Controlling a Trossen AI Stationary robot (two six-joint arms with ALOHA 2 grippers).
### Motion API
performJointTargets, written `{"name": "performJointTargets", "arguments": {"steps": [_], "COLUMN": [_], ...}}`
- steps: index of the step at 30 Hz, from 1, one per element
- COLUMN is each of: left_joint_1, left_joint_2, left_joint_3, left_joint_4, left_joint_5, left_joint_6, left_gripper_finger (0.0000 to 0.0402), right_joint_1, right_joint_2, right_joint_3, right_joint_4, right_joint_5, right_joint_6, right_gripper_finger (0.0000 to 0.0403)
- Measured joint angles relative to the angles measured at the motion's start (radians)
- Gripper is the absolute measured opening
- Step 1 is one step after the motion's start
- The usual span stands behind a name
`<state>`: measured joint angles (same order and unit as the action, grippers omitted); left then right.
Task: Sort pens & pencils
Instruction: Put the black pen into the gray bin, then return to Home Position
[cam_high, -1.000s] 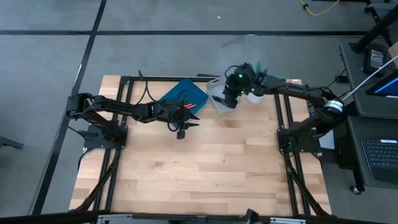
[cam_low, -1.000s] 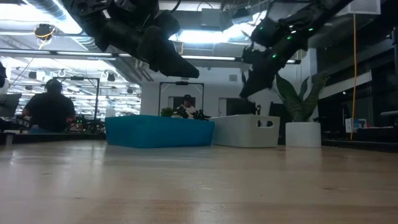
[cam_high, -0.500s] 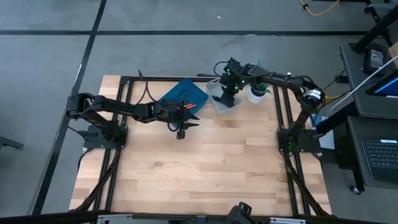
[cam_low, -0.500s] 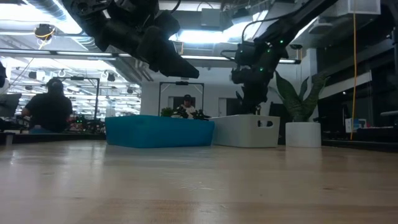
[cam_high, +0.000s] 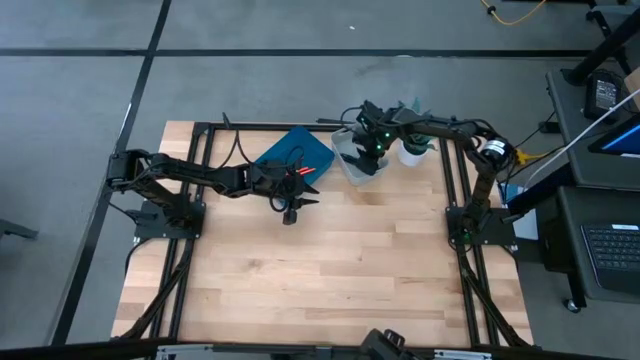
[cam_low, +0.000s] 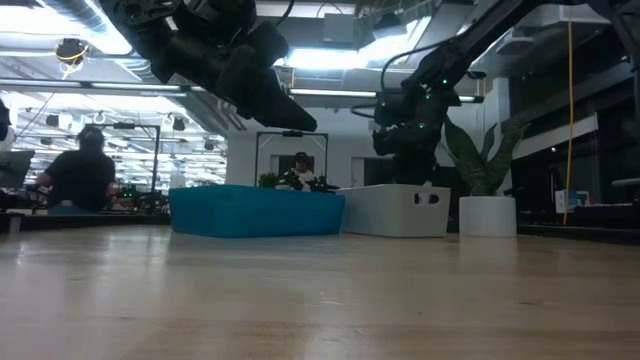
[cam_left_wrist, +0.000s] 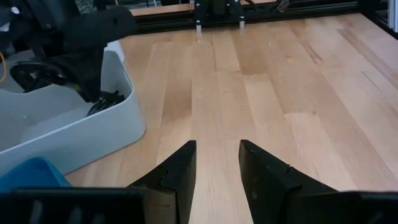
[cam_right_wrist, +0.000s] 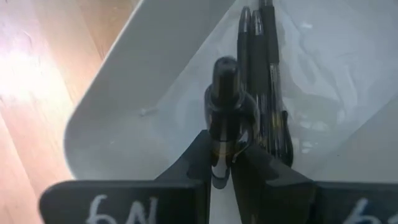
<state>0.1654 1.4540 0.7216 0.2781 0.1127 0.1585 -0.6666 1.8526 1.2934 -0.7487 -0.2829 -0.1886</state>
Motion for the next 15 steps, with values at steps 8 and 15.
{"name": "performJointTargets", "arguments": {"steps": [8,15], "left_joint_1": [0.000,-0.001], "left_joint_2": [0.000,0.000], "left_joint_3": [0.000,0.000], "left_joint_4": [0.000,0.007], "left_joint_5": [0.000,-0.049], "left_joint_6": [0.000,0.001], "left_gripper_finger": [0.0115,0.0115], "right_joint_1": [0.000,0.000], "right_joint_2": [0.010,0.012], "right_joint_3": [0.000,-0.002], "right_joint_4": [0.011,0.049], "right_joint_5": [-0.004,0.000], "right_joint_6": [-0.004,-0.004], "right_gripper_finger": [0.0042,0.0118]}}
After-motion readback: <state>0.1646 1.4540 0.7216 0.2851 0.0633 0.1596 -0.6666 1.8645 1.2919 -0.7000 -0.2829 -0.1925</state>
